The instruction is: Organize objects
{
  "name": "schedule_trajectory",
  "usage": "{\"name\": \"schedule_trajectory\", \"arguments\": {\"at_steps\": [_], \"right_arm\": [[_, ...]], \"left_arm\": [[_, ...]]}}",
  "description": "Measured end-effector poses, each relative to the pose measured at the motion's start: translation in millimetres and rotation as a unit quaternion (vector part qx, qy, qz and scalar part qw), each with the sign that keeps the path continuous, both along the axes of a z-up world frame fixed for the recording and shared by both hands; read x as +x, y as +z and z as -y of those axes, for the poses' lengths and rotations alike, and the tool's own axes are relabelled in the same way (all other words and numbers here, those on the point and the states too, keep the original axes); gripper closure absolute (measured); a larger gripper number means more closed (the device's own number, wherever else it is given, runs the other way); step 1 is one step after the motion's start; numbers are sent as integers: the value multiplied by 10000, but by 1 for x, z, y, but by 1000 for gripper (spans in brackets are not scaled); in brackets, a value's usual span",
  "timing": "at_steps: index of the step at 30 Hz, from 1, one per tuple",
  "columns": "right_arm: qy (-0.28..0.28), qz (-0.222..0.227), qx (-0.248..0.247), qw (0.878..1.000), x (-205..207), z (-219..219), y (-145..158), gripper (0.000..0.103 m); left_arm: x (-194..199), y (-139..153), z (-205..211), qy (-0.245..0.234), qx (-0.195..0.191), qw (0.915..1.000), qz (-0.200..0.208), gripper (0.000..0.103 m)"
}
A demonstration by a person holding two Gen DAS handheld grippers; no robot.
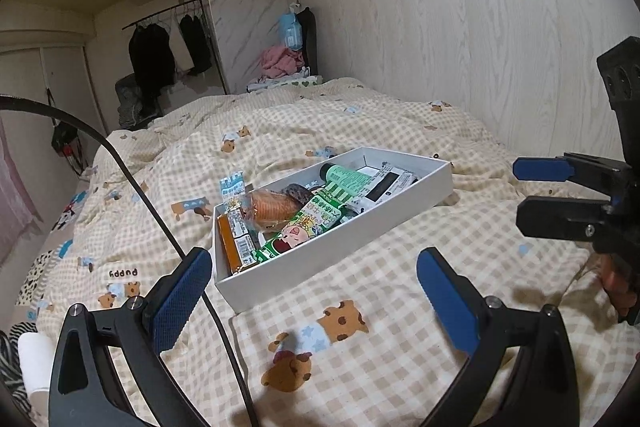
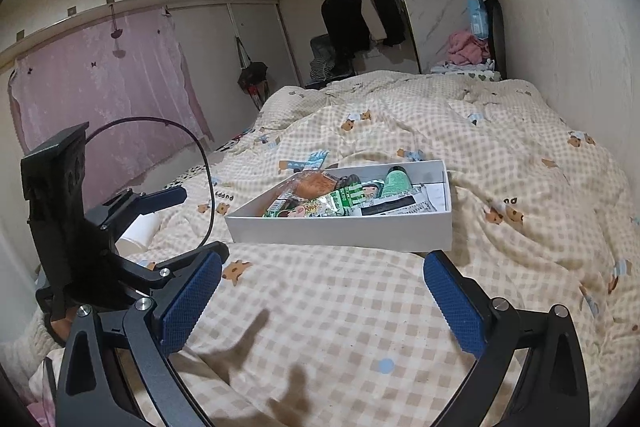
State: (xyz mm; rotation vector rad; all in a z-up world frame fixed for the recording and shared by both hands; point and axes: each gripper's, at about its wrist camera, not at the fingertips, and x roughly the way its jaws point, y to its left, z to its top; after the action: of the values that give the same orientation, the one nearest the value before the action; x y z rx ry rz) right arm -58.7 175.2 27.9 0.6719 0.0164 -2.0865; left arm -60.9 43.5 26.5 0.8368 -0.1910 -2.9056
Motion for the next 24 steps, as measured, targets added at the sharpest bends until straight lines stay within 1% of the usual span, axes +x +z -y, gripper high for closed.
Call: {"name": "schedule_trajectory", "arguments": {"at_steps": [5, 14, 24], "right_arm": [[15, -54, 84, 9999, 3, 3, 0, 1], [13, -12, 122, 9999, 1, 4, -2, 1], [38, 16, 154, 9999, 0, 5, -3, 1]], "left_arm": [[-3, -2, -1, 12, -50, 10000, 85, 1], [-7, -6, 1, -24, 0, 9998, 221, 1], [-7, -6, 3, -20, 92, 9998, 194, 1]]}}
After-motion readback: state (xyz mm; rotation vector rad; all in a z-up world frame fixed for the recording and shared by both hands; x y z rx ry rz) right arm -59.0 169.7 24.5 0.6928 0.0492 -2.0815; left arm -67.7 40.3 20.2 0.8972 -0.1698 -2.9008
